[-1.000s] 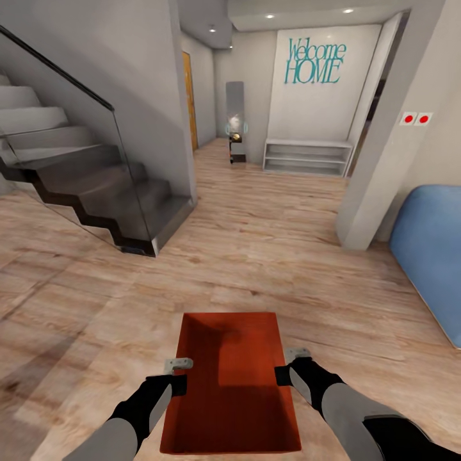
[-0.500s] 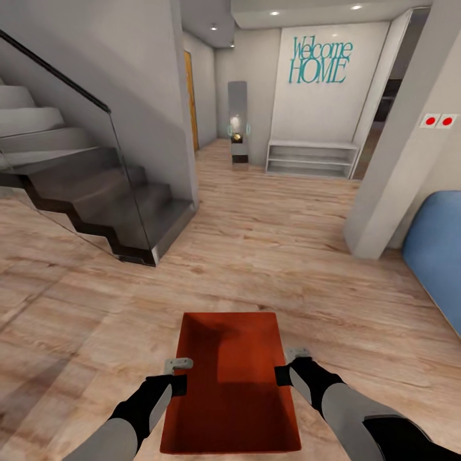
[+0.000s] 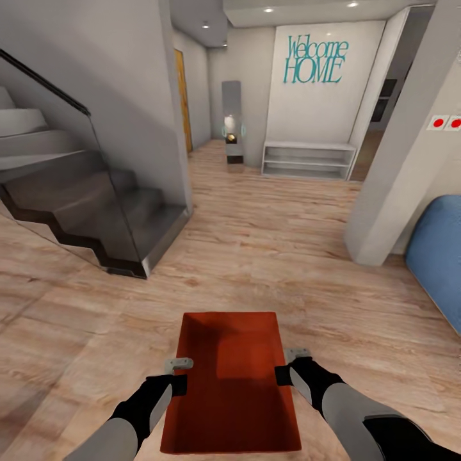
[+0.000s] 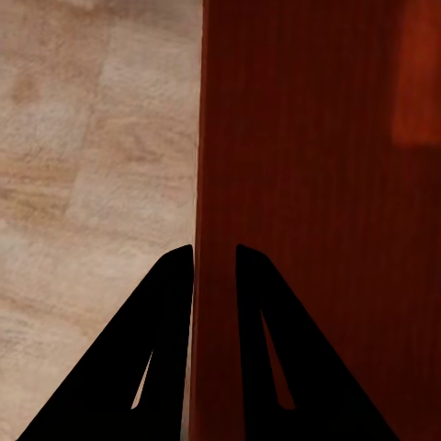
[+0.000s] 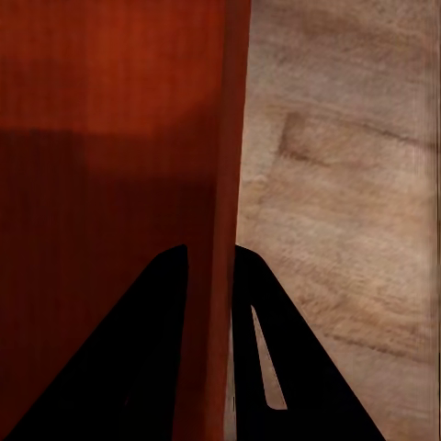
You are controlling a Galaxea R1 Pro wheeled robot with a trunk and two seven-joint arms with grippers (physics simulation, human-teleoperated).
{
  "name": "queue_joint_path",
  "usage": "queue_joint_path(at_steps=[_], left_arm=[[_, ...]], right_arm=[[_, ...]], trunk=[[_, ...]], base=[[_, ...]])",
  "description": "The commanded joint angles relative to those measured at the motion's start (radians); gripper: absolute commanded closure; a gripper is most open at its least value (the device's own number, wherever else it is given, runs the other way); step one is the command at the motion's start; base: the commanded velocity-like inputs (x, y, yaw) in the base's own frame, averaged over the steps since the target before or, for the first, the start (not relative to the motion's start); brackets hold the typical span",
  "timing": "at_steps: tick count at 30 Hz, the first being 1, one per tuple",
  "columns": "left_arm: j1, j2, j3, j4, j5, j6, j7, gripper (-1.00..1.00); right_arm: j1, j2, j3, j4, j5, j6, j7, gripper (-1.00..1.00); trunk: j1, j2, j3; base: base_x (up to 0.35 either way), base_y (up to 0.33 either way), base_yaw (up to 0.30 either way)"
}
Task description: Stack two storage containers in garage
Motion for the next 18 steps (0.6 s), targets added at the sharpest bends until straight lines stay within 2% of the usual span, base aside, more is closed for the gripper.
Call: queue_joint_path(at_steps=[1, 7, 18], left_arm=[[0.001, 0.018, -0.019, 0.001, 0.029, 0.015, -0.006, 1.00], [0.000, 0.018, -0.019, 0.001, 0.029, 0.015, -0.006, 1.00], [0.001, 0.018, -0.019, 0.001, 0.029, 0.015, -0.006, 1.00]], right_arm=[[-0.002, 0.000, 0.059, -0.004, -0.023, 0.005, 0.000, 1.00], [-0.002, 0.000, 0.059, -0.004, -0.023, 0.005, 0.000, 1.00], [-0.002, 0.000, 0.059, -0.004, -0.023, 0.005, 0.001, 1.00]], trunk=[[0.001, 0.000, -0.001], [0.001, 0.000, 0.001], [0.001, 0.000, 0.001]], base=[[0.348, 0.000, -0.222], [0.348, 0.000, -0.156], [0.348, 0.000, -0.021]])
